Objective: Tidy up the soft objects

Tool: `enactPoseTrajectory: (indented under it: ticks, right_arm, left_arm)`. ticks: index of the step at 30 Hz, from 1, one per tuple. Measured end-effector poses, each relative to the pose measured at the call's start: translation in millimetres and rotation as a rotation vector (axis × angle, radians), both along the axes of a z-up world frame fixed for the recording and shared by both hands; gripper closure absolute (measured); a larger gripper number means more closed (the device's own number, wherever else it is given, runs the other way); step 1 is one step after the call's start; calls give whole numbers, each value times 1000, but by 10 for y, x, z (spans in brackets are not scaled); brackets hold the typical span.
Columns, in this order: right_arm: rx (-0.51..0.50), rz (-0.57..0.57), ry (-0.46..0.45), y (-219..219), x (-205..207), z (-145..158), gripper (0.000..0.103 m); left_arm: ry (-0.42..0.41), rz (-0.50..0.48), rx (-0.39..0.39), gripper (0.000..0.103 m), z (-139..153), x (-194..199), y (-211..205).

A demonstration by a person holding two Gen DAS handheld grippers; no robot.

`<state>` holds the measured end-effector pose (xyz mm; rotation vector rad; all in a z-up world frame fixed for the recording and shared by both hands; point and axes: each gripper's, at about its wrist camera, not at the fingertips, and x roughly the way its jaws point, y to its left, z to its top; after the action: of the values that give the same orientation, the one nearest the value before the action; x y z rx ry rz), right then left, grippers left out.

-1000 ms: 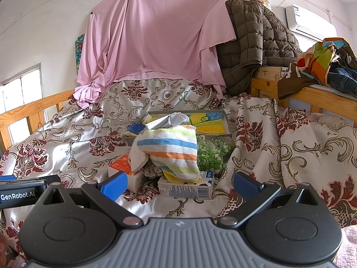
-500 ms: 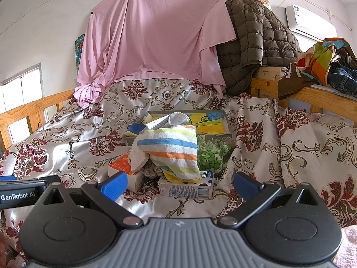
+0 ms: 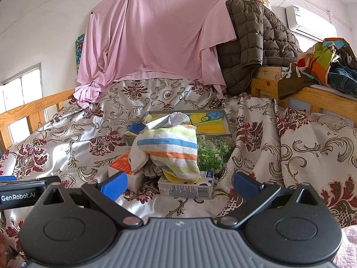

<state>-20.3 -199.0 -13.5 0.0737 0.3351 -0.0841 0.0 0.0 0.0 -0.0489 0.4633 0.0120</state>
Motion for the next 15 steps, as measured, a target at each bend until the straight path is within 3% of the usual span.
enactPoseTrajectory:
  ticks: [15]
  right_arm:
    - [-5,5,10,36,33,-6,0]
  left_arm:
    - [0,-14,-2,1,2,-8,2]
